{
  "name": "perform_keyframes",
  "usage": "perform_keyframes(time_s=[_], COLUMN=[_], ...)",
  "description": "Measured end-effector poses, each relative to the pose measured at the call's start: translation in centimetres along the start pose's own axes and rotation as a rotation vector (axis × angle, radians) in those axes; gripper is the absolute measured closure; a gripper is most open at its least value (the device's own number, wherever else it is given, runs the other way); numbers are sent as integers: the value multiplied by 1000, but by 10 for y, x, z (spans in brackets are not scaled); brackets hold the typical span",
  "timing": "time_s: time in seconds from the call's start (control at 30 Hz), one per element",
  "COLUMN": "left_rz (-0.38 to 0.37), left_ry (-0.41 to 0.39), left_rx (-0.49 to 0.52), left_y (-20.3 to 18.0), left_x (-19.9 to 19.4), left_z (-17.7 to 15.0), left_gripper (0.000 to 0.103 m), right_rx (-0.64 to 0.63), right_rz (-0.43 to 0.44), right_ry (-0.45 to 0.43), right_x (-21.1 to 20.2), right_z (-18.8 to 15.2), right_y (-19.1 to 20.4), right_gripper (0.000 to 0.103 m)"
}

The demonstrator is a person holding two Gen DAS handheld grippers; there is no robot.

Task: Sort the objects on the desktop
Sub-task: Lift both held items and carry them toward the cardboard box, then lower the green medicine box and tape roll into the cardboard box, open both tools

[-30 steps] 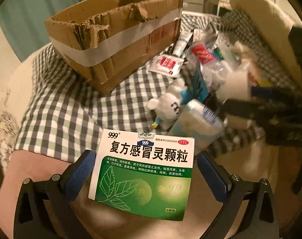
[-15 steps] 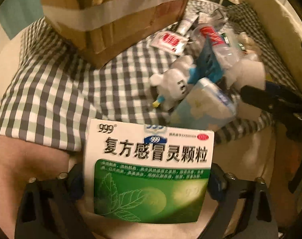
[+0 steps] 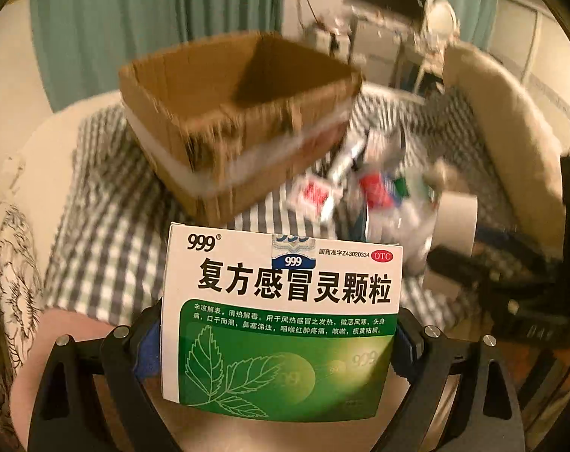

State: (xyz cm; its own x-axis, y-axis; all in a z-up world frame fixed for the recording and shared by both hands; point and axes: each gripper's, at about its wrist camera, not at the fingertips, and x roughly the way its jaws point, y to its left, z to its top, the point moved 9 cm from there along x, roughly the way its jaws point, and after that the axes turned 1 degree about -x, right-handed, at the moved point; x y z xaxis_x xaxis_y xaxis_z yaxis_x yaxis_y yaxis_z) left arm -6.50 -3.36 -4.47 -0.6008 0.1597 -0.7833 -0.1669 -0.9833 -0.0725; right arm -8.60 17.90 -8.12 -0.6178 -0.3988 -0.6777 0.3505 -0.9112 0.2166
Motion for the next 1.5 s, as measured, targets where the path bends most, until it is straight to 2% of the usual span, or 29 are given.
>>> perform_keyframes(time_s=[0.33,0.47,0.53,0.73,0.87,0.93,1.07,1.13,1.2,1.33,1.5], left_rz=[54,54,78,94,140,135,142,146,151,132,136], left_ry=[-211,-254,-275,-308,-326,-335,-372,-378,-371,-352,-363], left_rx=[-76,-109,-106,-142,-141,-156,-118,-111,-131,-152,-102], left_y=[15,26,32,58,74,82,87,90,95,89,73], left_x=[-39,-38,-36,-13,3,8,9,10,12,9,-13], left_z=[73,102,113,145,158,163,173,175,177,178,180], left_gripper=[8,8,8,8,9,9,8,4,0,0,0], right_rx=[-31,-56,-69,-68,-31,-11,23,42,69,93,101], right_rz=[49,47,43,45,57,62,95,101,52,44,10], right_ry=[-149,-177,-190,-207,-198,-199,-192,-202,-216,-245,-278], right_x=[-28,-20,-11,24,53,65,83,88,90,72,31], right_z=[77,109,127,169,184,190,196,199,203,204,192], right_y=[13,18,22,26,21,16,7,3,-3,-13,-23], right_gripper=[18,18,18,18,18,18,17,8,0,0,0])
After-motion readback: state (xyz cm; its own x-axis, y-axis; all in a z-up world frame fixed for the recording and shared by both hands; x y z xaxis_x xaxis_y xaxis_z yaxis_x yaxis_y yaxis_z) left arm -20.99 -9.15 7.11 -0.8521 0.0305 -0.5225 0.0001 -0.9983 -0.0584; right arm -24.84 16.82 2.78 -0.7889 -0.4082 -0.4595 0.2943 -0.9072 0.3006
